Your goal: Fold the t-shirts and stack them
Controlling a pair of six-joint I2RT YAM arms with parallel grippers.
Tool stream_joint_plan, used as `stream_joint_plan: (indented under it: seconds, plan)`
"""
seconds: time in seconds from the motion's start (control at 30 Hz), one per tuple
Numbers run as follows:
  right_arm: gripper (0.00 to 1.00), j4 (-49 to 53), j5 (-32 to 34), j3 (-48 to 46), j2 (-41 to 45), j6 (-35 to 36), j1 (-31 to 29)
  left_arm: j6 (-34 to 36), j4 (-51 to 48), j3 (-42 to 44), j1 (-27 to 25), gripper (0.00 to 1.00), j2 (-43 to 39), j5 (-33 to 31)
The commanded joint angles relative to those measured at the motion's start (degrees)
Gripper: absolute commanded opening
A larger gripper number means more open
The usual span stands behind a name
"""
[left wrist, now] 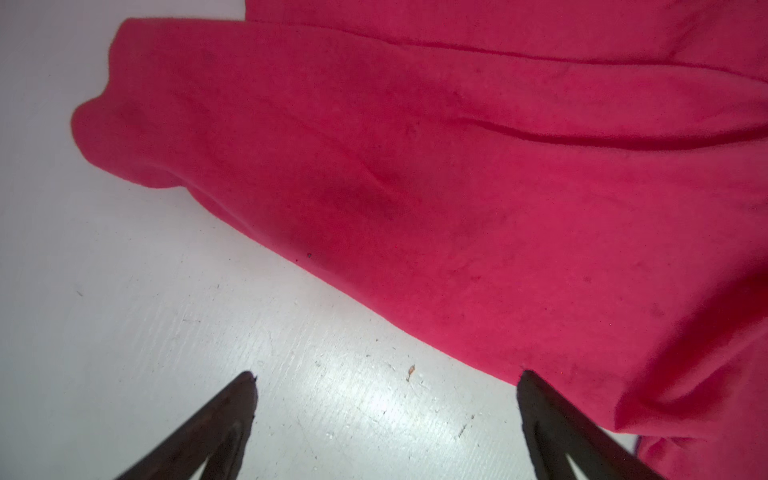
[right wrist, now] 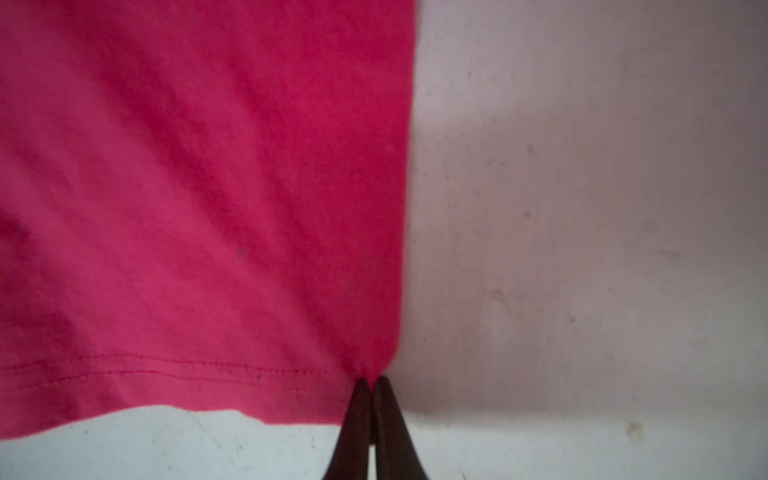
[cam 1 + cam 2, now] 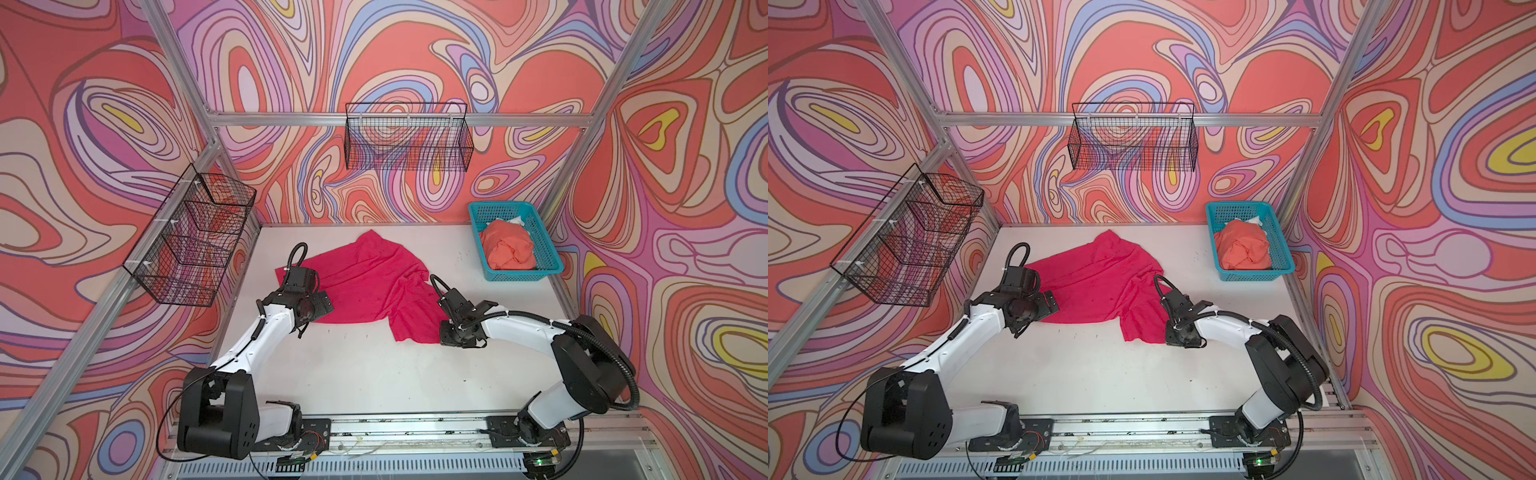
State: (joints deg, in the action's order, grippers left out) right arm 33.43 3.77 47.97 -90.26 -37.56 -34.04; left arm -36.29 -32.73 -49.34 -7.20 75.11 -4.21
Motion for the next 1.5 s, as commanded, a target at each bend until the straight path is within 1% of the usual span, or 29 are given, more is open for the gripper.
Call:
stream_joint_plan:
  seconds: [0.0, 0.1, 0.17, 0.2, 0.27, 0.37, 0.47, 0.53, 0.63, 0.73, 0.87, 1.0, 1.03, 1.1, 1.17, 1.23, 1.27, 1.47]
  plan:
    - [0.00, 6.7, 8.1, 3.0, 3.1, 1.0, 2.5, -1.0, -1.1, -0.6, -0.2, 1.00, 0.0, 0.2]
    - [0.00, 12.1, 13.3, 4.2, 10.0, 2.3, 8.1, -0.6, -3.7, -1.3, -0.1, 1.00, -0.9, -0.7]
    - [0.00, 14.5, 15.4, 4.2, 15.6, 2.8, 12.8, -0.6, -5.5, -1.4, 0.3, 1.00, -1.7, -1.4]
    - [0.00, 15.4, 15.7, 4.2, 18.3, 3.3, 15.4, -0.6, -6.0, -1.2, 0.8, 1.00, -2.2, -1.3]
    - [0.00, 16.5, 15.7, 4.6, 21.2, 4.2, 18.4, -1.1, -6.7, -0.4, 1.9, 1.00, -3.0, -1.3]
    - [0.00, 18.6, 17.4, 5.6, 21.3, 4.8, 19.4, -1.9, -7.1, 1.0, 4.6, 0.99, -3.0, -1.1]
    - [0.00, 18.4, 18.2, 5.3, 21.2, 5.3, 19.8, -2.3, -6.1, 2.4, 9.6, 0.98, -2.4, 0.9]
    - [0.00, 16.8, 16.4, 4.7, 21.1, 5.3, 20.1, -2.1, -4.5, 3.1, 11.2, 0.93, -1.7, 2.4]
    - [0.00, 15.1, 14.2, 4.3, 20.0, 5.0, 20.0, -2.4, -1.5, 4.8, 10.9, 0.85, -0.4, 6.8]
    - [0.00, 13.8, 13.1, 3.8, 20.0, 4.9, 20.1, -4.0, 0.7, 7.7, 8.2, 0.82, 0.3, 6.5]
    - [0.00, 13.2, 12.3, 3.5, 20.4, 4.8, 20.1, -6.2, 5.1, 11.5, 6.2, 0.68, -0.5, 6.3]
    - [0.00, 13.3, 12.1, 3.6, 20.6, 5.0, 20.0, -5.6, 4.8, 11.3, 5.4, 0.54, 1.5, 4.2]
    - [0.00, 13.3, 12.2, 3.8, 20.7, 5.0, 20.1, -5.5, 4.6, 11.1, 5.4, 0.49, 2.1, 3.9]
    - [0.00, 13.2, 12.2, 4.0, 20.7, 5.0, 20.1, -5.6, 4.8, 11.2, 5.4, 0.30, 2.5, 3.9]
    - [0.00, 13.1, 12.1, 4.0, 20.8, 5.0, 20.0, -6.5, 5.1, 11.1, 5.3, 0.14, 1.0, 4.2]
    - [0.00, 13.1, 12.0, 3.9, 21.0, 5.0, 20.1, -6.8, 3.9, 9.6, 4.8, 0.02, -1.3, 3.5]
    - [0.00, 13.1, 12.0, 3.9, 21.0, 5.0, 20.1, -6.6, 2.7, 8.3, 4.4, 0.00, -2.6, 2.8]
    - [0.00, 13.0, 12.7, 4.9, 20.9, 5.4, 20.1, -2.8, -6.2, -3.1, 3.5, 0.00, -7.7, -0.7]
